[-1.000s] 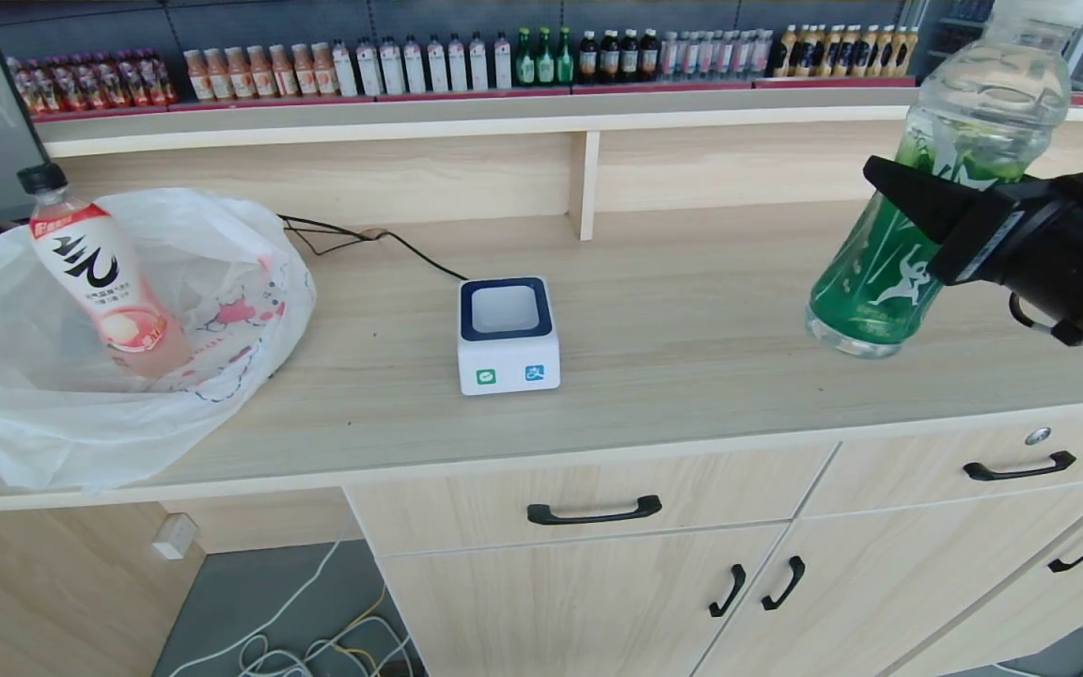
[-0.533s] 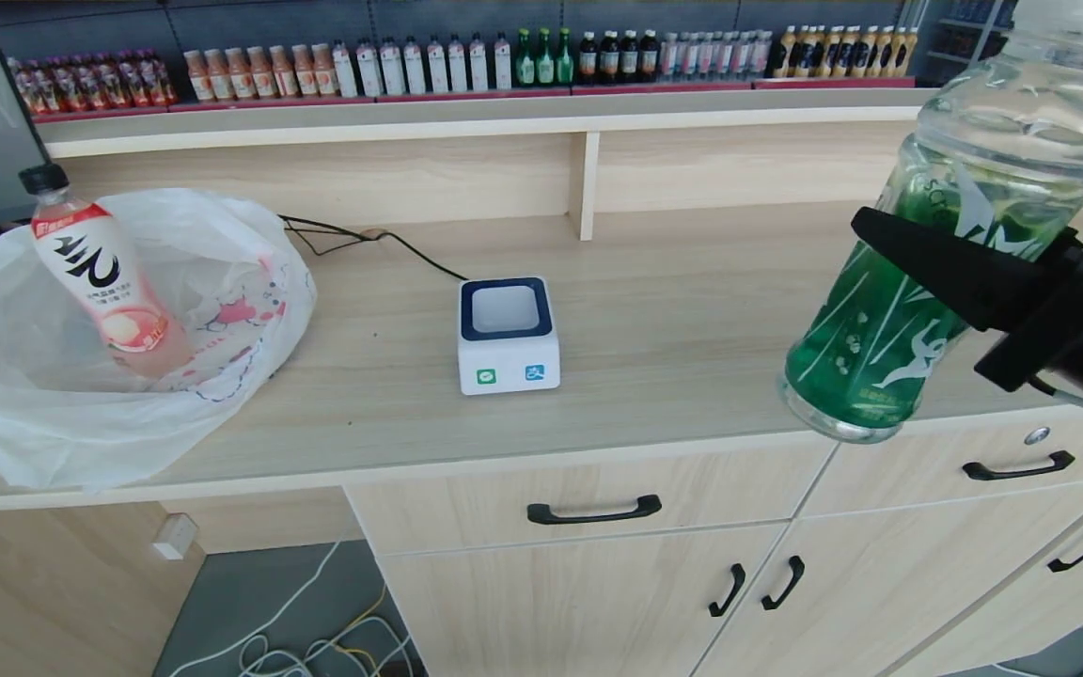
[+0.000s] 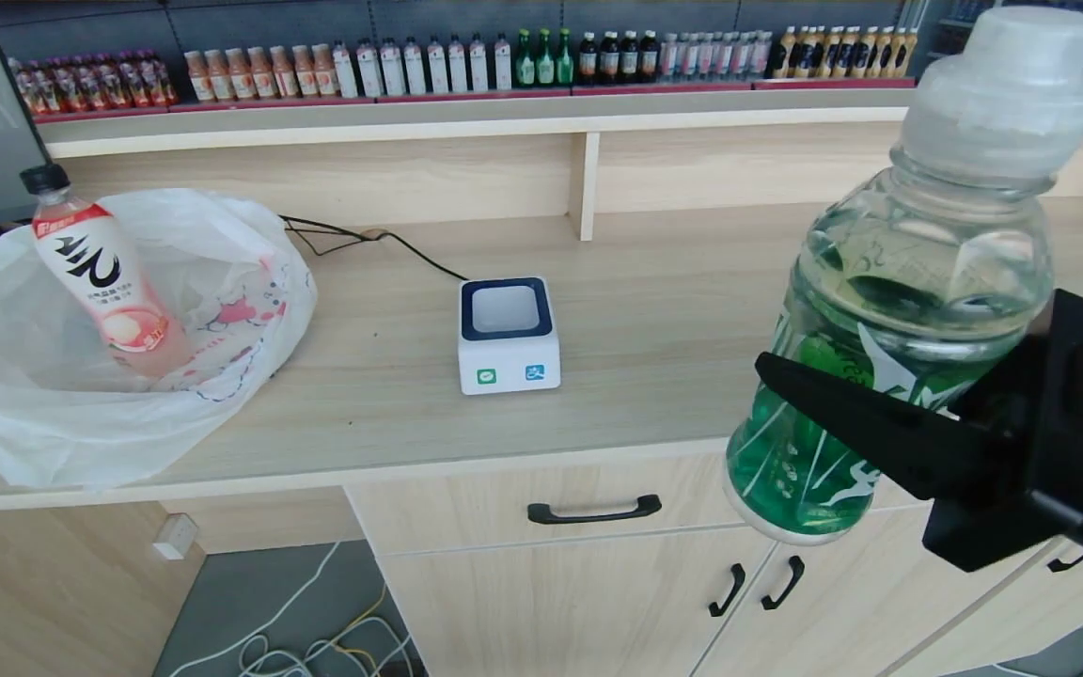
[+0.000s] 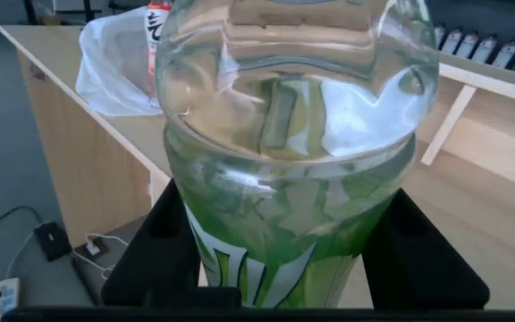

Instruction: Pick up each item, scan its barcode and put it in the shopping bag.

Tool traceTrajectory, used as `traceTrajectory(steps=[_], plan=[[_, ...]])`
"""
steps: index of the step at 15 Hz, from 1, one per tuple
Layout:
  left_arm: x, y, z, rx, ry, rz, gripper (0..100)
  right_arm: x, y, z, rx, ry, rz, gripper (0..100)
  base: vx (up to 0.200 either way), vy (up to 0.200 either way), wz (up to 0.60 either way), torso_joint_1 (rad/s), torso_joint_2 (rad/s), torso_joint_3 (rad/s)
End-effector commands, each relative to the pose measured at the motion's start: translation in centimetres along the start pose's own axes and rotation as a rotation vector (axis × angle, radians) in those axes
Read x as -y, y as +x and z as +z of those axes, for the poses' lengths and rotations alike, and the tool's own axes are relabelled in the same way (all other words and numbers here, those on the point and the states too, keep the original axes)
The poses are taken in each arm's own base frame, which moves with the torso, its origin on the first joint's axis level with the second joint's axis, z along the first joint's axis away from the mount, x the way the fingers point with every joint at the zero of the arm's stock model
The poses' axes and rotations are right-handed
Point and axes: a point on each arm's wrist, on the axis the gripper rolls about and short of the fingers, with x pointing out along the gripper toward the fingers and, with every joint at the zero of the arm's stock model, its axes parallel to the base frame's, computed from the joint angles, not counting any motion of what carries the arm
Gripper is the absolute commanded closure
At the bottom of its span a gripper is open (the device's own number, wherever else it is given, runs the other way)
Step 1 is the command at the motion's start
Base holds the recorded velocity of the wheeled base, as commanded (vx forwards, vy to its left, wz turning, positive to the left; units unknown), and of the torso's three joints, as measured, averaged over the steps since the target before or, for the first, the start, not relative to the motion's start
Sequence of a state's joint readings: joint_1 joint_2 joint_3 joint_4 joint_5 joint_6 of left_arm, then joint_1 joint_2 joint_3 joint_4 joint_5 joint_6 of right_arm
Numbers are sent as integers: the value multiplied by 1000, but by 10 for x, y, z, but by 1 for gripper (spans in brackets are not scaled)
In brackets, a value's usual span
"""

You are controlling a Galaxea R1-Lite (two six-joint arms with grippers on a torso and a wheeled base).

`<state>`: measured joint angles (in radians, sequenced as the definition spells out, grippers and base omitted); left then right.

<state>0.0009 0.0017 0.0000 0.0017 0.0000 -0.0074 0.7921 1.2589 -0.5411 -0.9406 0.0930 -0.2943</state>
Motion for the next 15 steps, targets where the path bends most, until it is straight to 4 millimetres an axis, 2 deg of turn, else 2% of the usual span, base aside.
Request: traceTrajectory(steps=[1, 3, 7, 8, 10, 12, 15], plan=[[0, 0, 0, 0, 0, 1, 0, -10, -1, -12, -42, -23, 44, 100, 0, 0, 0, 0, 0, 0], [0, 0, 0, 0, 0, 1, 0, -11, -2, -16, -55, -68, 51, 100, 0, 0, 0, 0, 0, 0], [0, 0, 0, 0, 0, 1, 0, -20, 4, -6, 26, -267, 113, 100, 0, 0, 0, 0, 0, 0], [0, 0, 0, 0, 0, 1, 0, -32, 6, -1, 81, -310, 200, 100, 0, 0, 0, 0, 0, 0], [0, 0, 0, 0, 0, 1, 0, -40, 11, -3, 90, -332, 248, 100, 0, 0, 0, 0, 0, 0], [0, 0, 0, 0, 0, 1, 0, -61, 3, -7, 110, -364, 343, 100, 0, 0, 0, 0, 0, 0], [0, 0, 0, 0, 0, 1, 0, -77, -15, -26, 167, -504, 389, 100, 0, 0, 0, 0, 0, 0]])
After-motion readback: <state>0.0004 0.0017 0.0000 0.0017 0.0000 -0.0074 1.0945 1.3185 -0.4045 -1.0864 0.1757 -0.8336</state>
